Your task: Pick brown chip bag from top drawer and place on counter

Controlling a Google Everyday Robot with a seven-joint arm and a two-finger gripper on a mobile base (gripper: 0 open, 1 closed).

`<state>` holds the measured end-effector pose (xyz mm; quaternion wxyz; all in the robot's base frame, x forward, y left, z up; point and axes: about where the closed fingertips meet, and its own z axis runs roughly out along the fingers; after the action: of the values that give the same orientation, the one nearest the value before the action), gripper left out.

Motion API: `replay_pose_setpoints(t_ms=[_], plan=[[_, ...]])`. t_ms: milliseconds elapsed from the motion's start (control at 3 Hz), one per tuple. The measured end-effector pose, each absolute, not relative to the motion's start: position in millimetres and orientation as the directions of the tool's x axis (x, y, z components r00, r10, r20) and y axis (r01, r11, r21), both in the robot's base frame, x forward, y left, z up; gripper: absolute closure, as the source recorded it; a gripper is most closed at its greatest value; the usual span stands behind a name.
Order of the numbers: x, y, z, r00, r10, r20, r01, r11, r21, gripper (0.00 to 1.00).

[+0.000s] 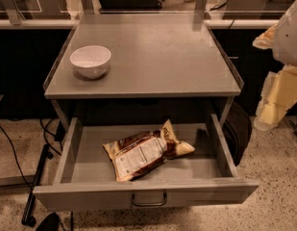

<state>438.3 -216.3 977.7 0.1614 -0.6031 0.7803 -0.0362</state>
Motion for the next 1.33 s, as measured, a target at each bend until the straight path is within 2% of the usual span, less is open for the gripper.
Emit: replay_pose_setpoints(t_ms=[667,1333], plan=[[440.6,-208.3,974.1,-0.219,-0.944,-0.247,-0.922,0.283,-0.263,0.0],[445.7,-189.6,947.1,-0.238,-0.9,-0.364,-0.909,0.339,-0.243,0.0]])
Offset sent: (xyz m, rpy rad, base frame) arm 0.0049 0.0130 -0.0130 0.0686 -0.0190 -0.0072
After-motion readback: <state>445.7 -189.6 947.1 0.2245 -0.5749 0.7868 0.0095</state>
